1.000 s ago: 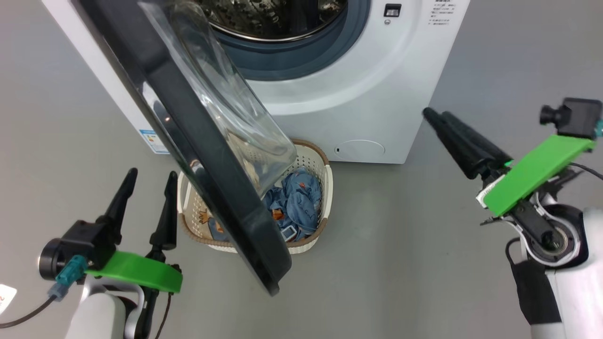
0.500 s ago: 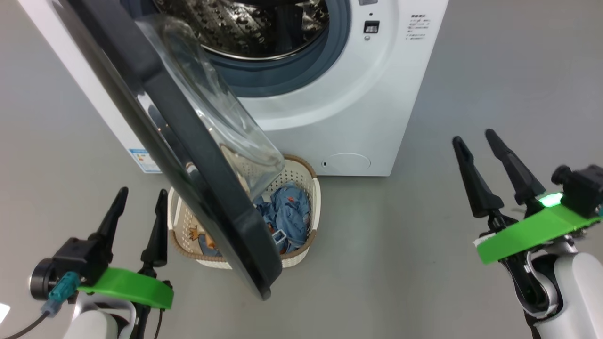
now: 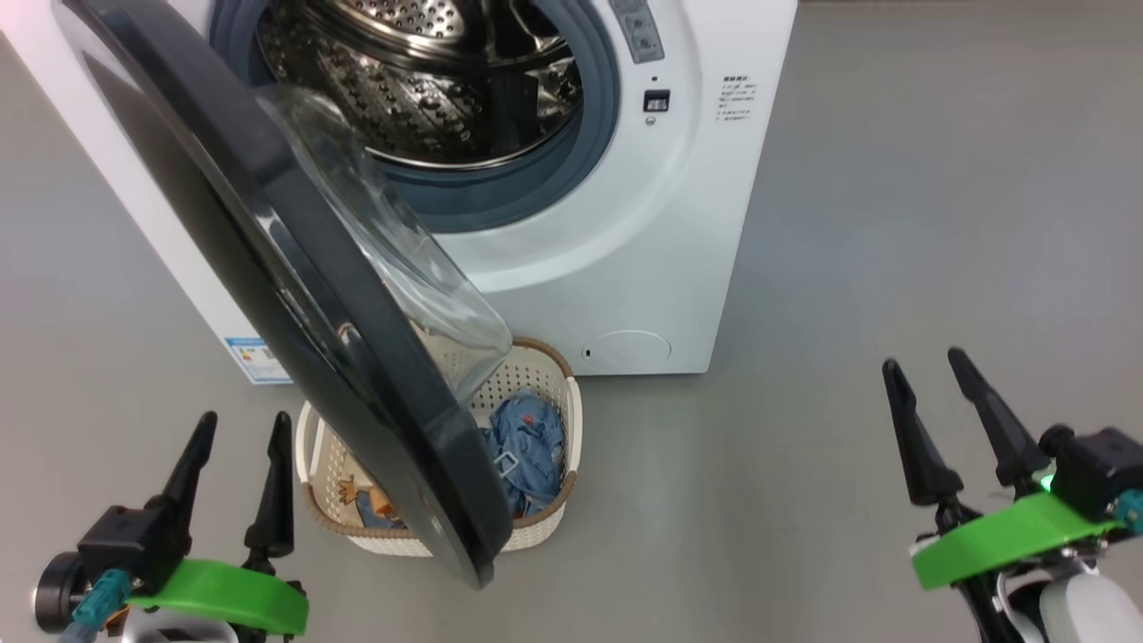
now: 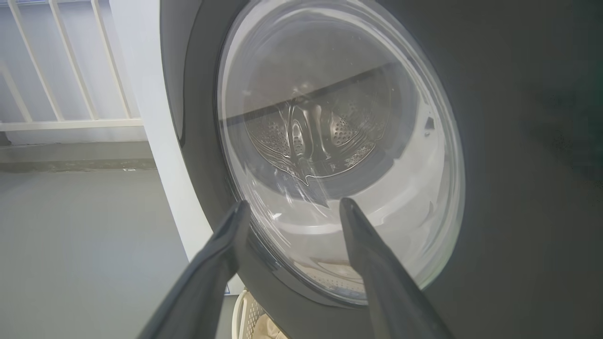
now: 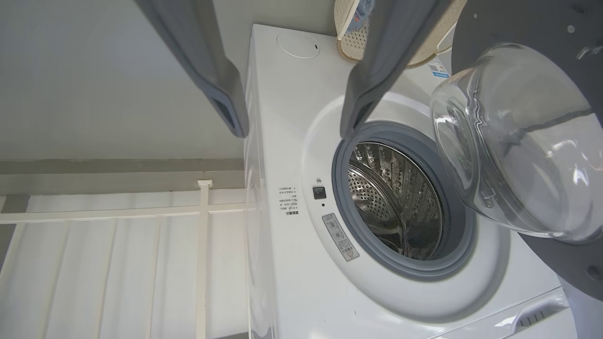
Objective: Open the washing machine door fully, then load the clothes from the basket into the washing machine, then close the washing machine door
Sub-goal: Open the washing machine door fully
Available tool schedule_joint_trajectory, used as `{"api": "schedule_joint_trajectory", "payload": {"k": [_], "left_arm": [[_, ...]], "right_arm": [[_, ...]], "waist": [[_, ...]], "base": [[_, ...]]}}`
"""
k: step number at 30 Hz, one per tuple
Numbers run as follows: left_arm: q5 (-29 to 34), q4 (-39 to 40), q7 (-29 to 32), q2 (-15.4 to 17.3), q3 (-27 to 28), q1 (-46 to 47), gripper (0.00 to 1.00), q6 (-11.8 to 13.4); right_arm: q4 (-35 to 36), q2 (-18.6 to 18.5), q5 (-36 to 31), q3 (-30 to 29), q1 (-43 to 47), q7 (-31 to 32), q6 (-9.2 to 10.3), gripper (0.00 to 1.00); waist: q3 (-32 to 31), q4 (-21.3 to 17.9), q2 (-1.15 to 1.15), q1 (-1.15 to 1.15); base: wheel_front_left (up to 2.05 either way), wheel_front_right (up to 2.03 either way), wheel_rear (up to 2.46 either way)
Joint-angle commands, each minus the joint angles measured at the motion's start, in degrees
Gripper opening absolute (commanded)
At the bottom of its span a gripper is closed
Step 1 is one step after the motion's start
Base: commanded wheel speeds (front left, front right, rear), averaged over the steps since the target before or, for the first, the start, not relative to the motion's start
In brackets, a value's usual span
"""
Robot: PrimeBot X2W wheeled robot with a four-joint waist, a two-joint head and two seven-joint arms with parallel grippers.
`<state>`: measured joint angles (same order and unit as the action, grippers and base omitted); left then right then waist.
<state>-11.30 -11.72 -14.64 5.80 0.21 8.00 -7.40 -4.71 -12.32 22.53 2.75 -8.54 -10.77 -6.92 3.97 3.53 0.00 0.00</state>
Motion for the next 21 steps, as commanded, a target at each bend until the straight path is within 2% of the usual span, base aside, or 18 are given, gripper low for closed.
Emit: {"api": "schedule_joint_trajectory", "payload": {"k": [1, 11, 21], "left_arm": [[0.6, 1.7, -0.4, 0.8, 2.2, 0.5, 1.00, -0.1], [1.1, 2.5, -0.4, -0.6, 2.9, -2.4, 1.00, 0.0], [1.1, 5.0, -0.4, -2.1, 3.2, -6.5, 1.00, 1.4]], "right_arm": [[1.0, 0.0, -1.3, 0.8, 0.8, -0.7, -0.57, 1.00], [1.3, 2.9, -5.6, -0.9, 6.1, -2.2, -0.57, 1.00], [1.5, 5.0, -9.4, -3.5, 9.7, -3.4, -0.57, 1.00]], "waist": [[-0.8, -0.5, 0.00, 0.00], [-3.0, -1.8, 0.00, 0.00], [-3.5, -2.1, 0.00, 0.00]], "base": [[0.00, 0.00, 0.00], [0.00, 0.00, 0.00], [0.00, 0.00, 0.00]]}}
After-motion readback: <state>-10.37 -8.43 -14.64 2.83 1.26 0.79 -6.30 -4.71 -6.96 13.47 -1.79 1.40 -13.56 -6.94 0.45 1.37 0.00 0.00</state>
